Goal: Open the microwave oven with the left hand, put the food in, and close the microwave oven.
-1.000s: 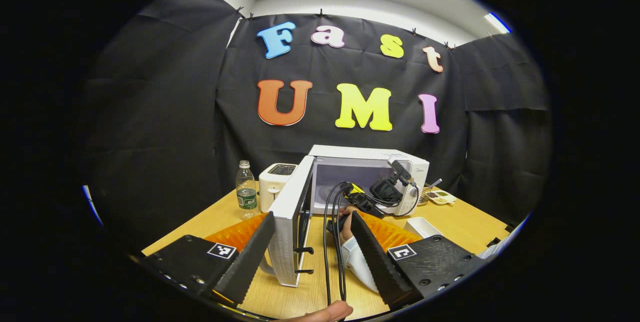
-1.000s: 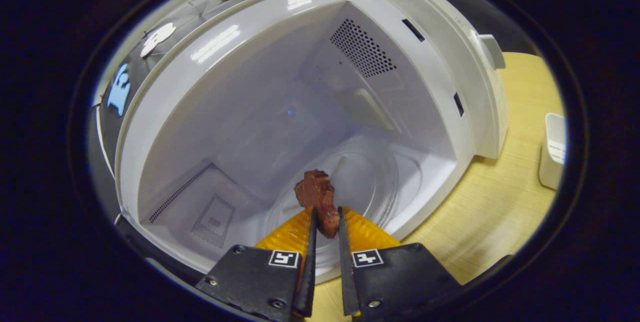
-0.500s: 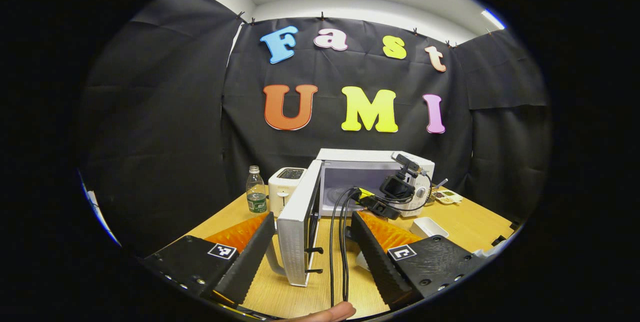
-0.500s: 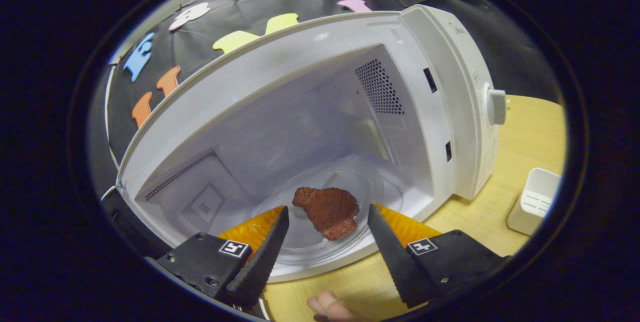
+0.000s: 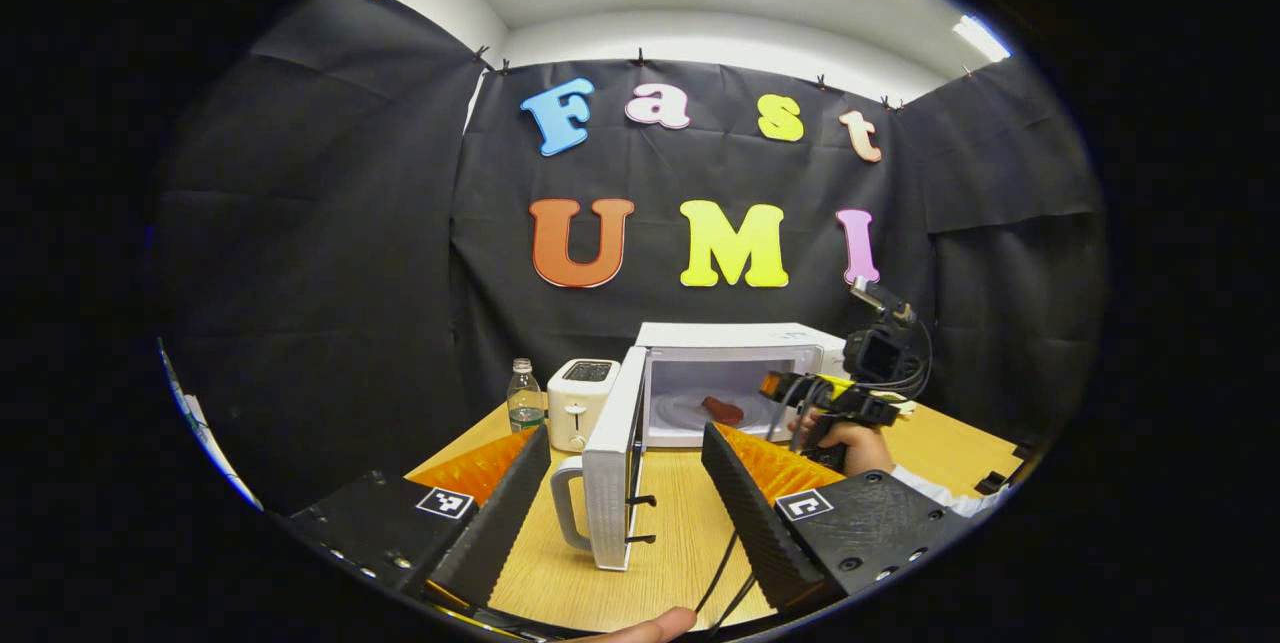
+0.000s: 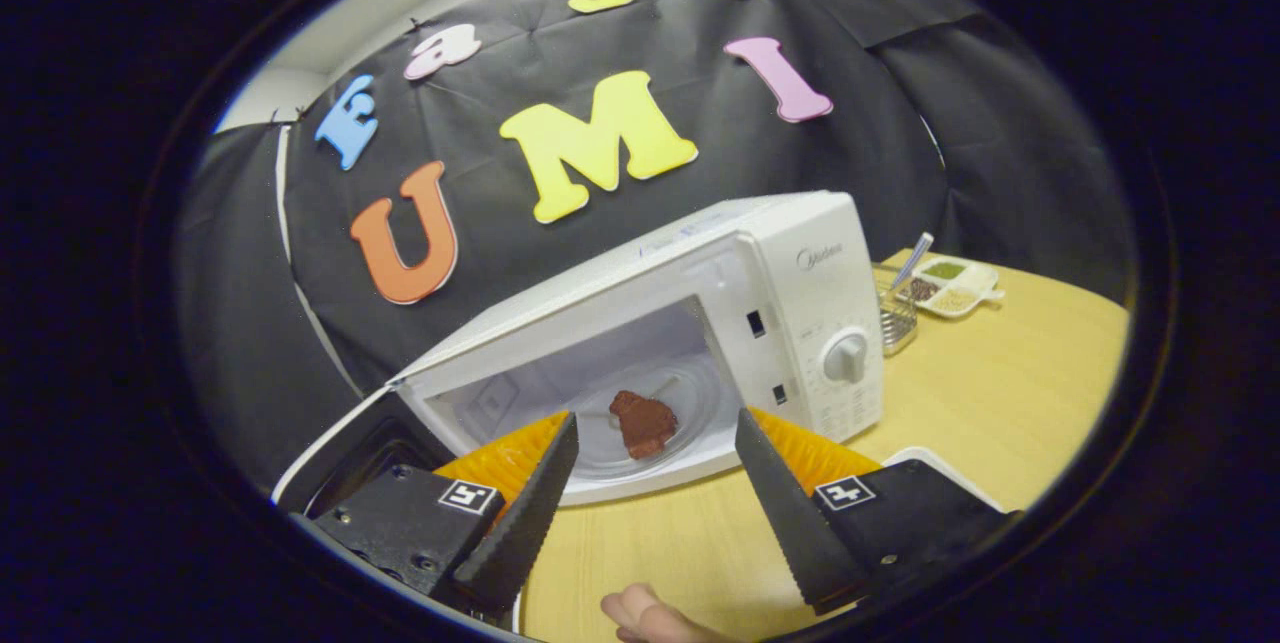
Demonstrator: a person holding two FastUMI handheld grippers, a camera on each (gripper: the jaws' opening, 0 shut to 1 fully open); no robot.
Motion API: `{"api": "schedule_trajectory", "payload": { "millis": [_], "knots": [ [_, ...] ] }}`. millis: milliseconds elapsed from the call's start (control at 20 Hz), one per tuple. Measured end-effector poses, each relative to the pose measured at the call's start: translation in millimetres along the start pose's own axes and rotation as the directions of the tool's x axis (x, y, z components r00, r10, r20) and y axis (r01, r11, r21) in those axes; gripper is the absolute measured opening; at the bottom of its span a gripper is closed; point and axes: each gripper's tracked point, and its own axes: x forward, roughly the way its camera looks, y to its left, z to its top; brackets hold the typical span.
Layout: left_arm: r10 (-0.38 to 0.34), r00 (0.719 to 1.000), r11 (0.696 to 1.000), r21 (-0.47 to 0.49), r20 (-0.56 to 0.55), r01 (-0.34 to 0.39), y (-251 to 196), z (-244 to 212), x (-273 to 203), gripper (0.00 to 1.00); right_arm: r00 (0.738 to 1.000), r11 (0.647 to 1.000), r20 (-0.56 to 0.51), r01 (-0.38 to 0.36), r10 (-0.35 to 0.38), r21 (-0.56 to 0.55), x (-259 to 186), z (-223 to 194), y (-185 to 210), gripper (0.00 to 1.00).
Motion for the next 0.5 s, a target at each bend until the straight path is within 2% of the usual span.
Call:
{"api": "schedule_trajectory", "payload": {
  "millis": [50,100,150,200,250,300,350,400,450,500],
  "knots": [
    [0.018,1.0,1.0,-0.007,0.006,-0.018,9,5,-2,0.82,1.0,0.999,0.021,-0.02,0.021,-0.049,-18,13,-4,0.89],
    [0.035,0.999,0.999,-0.015,0.014,-0.035,18,9,-2,0.82,0.998,0.994,0.037,-0.039,0.043,-0.107,-35,23,-15,1.0],
    [0.043,0.999,0.999,-0.027,0.019,-0.042,23,12,-2,0.94,0.996,0.985,0.062,-0.048,0.059,-0.167,-52,37,-22,1.0],
    [0.044,0.999,0.998,-0.039,0.019,-0.044,27,15,-2,0.82,0.994,0.975,0.088,-0.046,0.067,-0.218,-70,50,-30,0.89],
    [0.05,0.999,0.998,-0.047,0.016,-0.049,33,12,-1,0.92,0.992,0.966,0.107,-0.031,0.06,-0.257,-87,61,-41,0.89],
    [0.066,0.998,0.997,-0.044,0.013,-0.066,42,11,-1,0.88,0.991,0.958,0.125,-0.016,0.054,-0.287,-102,69,-53,1.0],
    [0.061,0.998,0.998,-0.035,0.012,-0.061,48,11,2,0.87,0.989,0.951,0.135,-0.014,0.059,-0.308,-116,77,-61,0.9],
    [0.048,0.999,0.998,-0.032,0.007,-0.048,51,8,4,0.76,0.988,0.945,0.138,-0.018,0.067,-0.327,-133,83,-67,1.0],
    [0.028,1.0,0.999,-0.026,-0.005,-0.028,50,5,7,0.69,0.986,0.94,0.147,-0.024,0.078,-0.34,-149,89,-72,1.0],
    [0.026,1.0,1.0,-0.017,-0.012,-0.027,51,3,10,0.47,0.984,0.939,0.156,-0.023,0.082,-0.344,-162,96,-80,1.0]
  ]
}}
